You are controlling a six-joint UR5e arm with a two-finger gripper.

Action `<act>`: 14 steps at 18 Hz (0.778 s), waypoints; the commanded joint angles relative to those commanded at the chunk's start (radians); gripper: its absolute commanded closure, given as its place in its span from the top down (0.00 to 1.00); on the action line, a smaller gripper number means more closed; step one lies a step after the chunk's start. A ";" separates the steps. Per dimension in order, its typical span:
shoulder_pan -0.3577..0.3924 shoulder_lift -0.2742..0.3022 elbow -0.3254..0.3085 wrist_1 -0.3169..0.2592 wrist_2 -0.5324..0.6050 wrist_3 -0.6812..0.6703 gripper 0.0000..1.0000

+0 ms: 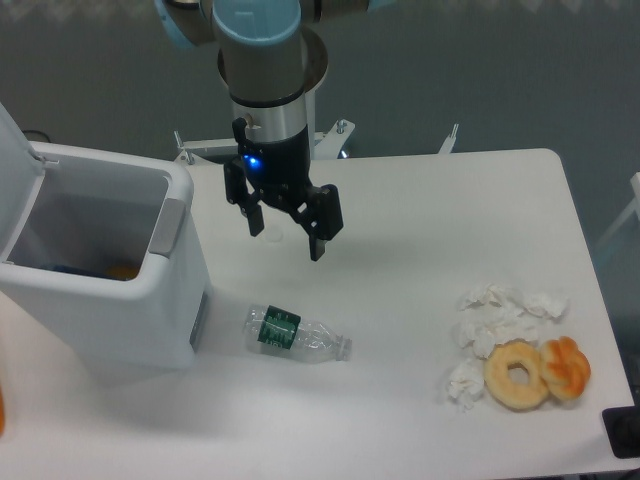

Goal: Pick up the plastic bottle
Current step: 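Move the open gripper down toward the clear bottle with green label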

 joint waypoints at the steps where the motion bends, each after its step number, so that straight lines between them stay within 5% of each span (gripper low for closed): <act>1: 0.000 -0.002 0.000 0.002 0.006 0.002 1.00; 14: 0.021 -0.049 -0.005 0.000 0.002 -0.100 1.00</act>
